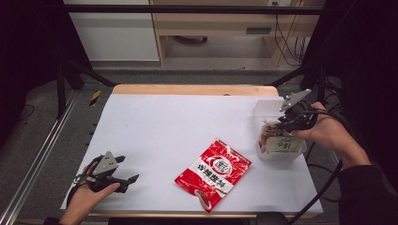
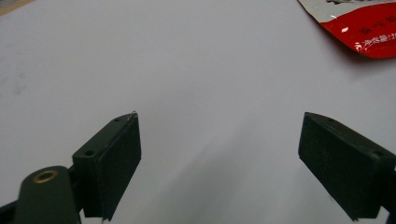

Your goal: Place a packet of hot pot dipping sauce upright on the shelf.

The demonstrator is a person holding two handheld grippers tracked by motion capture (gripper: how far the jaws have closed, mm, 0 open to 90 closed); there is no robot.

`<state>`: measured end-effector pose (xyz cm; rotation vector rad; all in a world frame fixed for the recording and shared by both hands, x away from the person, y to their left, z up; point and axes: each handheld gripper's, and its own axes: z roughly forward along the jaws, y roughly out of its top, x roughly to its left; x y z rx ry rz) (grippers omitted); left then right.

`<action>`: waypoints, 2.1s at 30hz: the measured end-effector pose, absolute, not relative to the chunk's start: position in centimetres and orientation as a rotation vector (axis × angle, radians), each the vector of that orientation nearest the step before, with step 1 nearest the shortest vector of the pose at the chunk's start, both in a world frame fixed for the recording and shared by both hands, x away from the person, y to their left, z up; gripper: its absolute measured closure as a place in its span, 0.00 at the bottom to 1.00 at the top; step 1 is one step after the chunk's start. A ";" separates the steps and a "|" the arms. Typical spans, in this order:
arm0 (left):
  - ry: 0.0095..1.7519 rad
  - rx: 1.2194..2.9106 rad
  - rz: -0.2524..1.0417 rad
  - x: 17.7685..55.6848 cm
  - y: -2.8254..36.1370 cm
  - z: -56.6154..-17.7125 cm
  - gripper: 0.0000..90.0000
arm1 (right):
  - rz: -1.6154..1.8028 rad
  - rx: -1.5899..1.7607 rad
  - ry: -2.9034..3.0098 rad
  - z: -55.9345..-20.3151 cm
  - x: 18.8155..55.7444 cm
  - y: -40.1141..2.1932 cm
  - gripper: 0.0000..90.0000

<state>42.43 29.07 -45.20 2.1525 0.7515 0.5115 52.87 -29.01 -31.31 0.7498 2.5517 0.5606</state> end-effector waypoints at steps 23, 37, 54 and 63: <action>0.752 2.159 0.524 42.4 29.0 -45.2 0.14 | 0.961 0.620 2.281 -30.0 44.5 -17.1 0.19; 0.744 2.180 0.535 42.3 28.8 -45.3 0.14 | 1.058 0.805 2.288 -38.1 44.3 -15.0 0.14; 0.718 2.218 0.568 42.4 28.0 -45.5 0.14 | 0.948 1.088 2.164 -44.5 43.6 -17.9 0.15; 0.708 2.229 0.587 42.4 28.2 -45.3 0.14 | 0.906 1.167 2.214 -46.1 43.7 -19.5 0.13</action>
